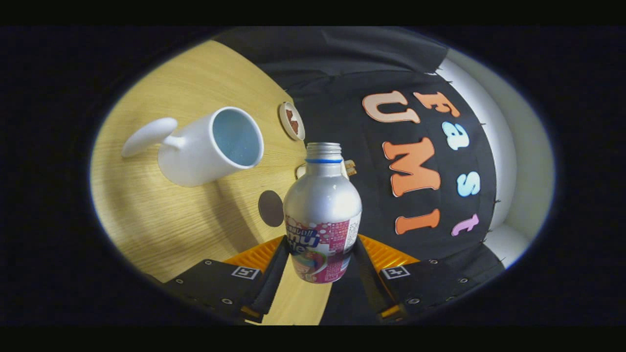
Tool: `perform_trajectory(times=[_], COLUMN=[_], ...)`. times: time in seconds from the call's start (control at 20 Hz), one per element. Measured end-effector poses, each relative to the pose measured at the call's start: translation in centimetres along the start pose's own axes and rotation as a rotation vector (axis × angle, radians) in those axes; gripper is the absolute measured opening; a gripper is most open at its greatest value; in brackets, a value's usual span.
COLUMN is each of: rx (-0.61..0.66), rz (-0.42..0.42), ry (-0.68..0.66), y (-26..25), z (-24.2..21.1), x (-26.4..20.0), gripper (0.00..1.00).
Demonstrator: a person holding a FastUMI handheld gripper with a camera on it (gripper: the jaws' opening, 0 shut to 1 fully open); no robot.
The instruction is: Take the bottle from table, then pour the juice into the cup, finally place the bottle on the coaster
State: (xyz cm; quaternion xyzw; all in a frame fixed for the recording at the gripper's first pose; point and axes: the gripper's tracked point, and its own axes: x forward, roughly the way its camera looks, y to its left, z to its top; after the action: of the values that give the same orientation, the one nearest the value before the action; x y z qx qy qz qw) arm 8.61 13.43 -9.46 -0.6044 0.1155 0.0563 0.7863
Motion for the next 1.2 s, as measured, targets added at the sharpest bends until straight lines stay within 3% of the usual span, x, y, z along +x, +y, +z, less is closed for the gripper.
perform_trajectory(times=[0.2, 0.4, 0.95, 1.2], rx=[0.175, 0.392, 0.911, 1.043], rz=[0.037, 0.126, 0.215, 0.241], ry=[-0.006, -0.023, -0.081, -0.093], y=[0.1, 1.0, -0.6, -0.3], z=[-0.2, -0.5, 1.1, 1.7], x=[0.4, 1.3, 6.9, 9.7], gripper=[0.76, 0.76, 0.76, 0.76])
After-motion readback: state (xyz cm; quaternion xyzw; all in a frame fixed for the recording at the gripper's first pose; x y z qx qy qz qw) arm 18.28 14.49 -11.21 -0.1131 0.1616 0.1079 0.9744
